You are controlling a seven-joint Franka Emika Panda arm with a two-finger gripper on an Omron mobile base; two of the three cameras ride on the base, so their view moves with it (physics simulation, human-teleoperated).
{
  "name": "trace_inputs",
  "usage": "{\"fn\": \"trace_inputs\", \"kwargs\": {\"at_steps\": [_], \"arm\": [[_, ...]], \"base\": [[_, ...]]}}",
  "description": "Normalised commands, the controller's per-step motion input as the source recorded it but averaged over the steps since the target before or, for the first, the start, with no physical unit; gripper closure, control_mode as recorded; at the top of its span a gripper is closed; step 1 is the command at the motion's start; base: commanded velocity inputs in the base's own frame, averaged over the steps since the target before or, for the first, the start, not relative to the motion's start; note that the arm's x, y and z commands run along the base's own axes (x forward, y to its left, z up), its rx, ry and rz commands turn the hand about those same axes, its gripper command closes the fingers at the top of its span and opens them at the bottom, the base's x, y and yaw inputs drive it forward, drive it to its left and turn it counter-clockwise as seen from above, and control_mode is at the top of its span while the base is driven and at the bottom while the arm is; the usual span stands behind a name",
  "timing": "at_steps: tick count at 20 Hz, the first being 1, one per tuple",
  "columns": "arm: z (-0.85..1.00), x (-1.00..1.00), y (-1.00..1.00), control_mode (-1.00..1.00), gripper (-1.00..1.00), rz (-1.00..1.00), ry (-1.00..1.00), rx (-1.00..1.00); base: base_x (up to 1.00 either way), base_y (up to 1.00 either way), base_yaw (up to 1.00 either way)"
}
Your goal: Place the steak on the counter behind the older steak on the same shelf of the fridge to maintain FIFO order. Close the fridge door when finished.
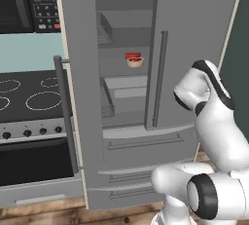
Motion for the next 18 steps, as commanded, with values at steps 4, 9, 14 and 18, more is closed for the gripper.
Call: {"fn": "trace_inputs", "kwargs": {"at_steps": [4,9,14,18], "arm": [[0.95,-0.59,0.01,-1.0,-1.0,-0.02,0.11,-0.09],[1.0,-0.31,0.03,-1.0,-1.0,0.0,0.02,-0.18],[0.82,-0.32,0.12,-1.0,-1.0,-0.01,-0.01,-0.29],[0.66,-0.33,0.15,-1.0,-1.0,-0.05,-0.13,-0.5]], "base": [[0.0,0.0,0.0],[0.0,0.0,0.0],[0.0,0.0,0.0],[0.0,0.0,0.0]]}}
